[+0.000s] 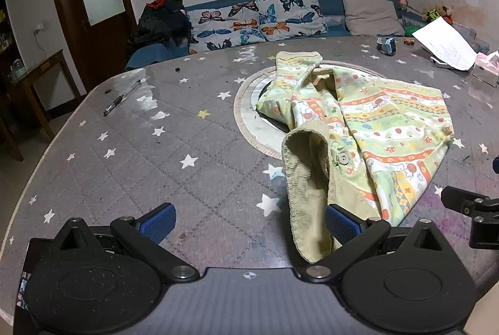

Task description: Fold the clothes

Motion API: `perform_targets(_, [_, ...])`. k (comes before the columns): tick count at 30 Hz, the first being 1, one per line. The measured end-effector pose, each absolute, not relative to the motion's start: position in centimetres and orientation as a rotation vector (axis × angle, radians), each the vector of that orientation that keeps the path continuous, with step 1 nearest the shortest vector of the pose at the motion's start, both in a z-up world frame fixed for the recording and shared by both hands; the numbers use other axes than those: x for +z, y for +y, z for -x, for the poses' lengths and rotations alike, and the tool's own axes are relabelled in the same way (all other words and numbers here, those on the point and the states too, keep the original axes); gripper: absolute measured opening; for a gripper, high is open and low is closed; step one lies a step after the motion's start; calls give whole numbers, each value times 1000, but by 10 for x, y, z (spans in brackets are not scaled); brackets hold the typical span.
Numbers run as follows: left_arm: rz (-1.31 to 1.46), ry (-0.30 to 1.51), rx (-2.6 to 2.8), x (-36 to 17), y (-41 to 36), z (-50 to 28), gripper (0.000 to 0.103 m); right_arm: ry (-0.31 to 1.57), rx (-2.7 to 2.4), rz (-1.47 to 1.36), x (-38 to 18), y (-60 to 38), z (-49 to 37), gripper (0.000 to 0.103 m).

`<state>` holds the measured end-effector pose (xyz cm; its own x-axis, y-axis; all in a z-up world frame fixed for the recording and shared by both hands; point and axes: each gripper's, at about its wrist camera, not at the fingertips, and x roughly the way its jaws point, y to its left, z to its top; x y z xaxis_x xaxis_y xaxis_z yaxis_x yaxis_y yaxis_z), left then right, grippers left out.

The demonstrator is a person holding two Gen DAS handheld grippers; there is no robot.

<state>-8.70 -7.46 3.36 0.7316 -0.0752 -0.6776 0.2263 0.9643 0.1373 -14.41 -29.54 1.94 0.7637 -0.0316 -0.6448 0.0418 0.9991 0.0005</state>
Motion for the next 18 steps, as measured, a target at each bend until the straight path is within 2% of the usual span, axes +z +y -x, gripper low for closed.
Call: perform_targets(18, [-210,767,-180,30,-78,63,103,725,-7,-3,17,-289,119,103])
